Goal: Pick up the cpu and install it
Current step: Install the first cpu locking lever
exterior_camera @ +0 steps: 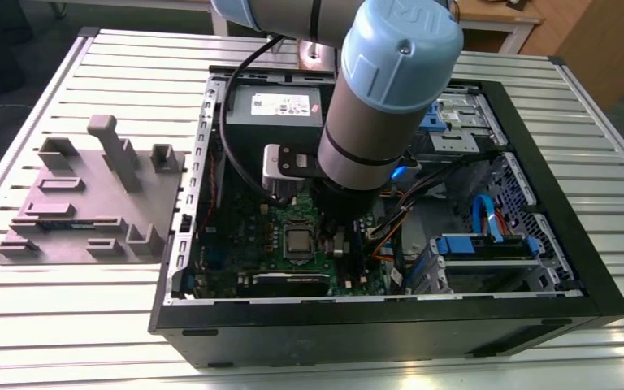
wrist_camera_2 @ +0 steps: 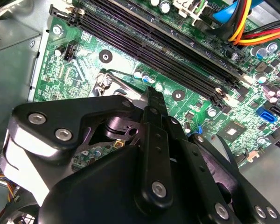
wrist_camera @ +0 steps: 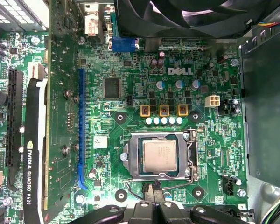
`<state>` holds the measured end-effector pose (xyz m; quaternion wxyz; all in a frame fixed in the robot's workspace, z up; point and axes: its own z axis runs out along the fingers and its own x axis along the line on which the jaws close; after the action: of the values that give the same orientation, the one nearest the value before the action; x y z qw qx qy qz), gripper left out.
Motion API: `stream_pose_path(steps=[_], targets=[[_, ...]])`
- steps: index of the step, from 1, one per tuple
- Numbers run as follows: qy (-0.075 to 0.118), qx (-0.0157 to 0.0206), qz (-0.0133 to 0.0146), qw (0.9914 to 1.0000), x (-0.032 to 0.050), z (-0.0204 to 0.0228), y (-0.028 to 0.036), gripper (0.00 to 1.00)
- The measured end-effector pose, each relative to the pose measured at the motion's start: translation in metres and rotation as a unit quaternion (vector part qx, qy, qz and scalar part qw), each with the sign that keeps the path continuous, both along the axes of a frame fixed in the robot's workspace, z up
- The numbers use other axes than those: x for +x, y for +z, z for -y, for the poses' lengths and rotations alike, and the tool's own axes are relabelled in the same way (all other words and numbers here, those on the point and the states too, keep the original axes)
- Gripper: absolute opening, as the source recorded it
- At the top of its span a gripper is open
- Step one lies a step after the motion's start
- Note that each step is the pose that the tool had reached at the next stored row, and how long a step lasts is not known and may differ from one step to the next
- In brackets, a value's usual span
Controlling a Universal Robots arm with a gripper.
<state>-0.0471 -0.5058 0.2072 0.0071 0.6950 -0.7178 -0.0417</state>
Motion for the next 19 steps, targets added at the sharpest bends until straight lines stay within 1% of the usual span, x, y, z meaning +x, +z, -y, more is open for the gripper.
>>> stream_pose_path(steps=[9,12,15,17,19], targets=[[0.000,0.0001,0.0001,1.00000,0.0000,0.0000,-0.0011,0.10],[0.000,0.0000,0.0000,1.00000,0.0000,0.0002,-0.0058,0.10],[0.000,0.0000,0.0000,1.00000,-0.0001,0.0013,-0.0085,0.10],[0.000,0.0001,0.0000,1.00000,-0.0001,0.0028,-0.0089,0.10],[0.000,-0.0006,0.0000,1.00000,-0.0003,0.0041,-0.0088,0.10]])
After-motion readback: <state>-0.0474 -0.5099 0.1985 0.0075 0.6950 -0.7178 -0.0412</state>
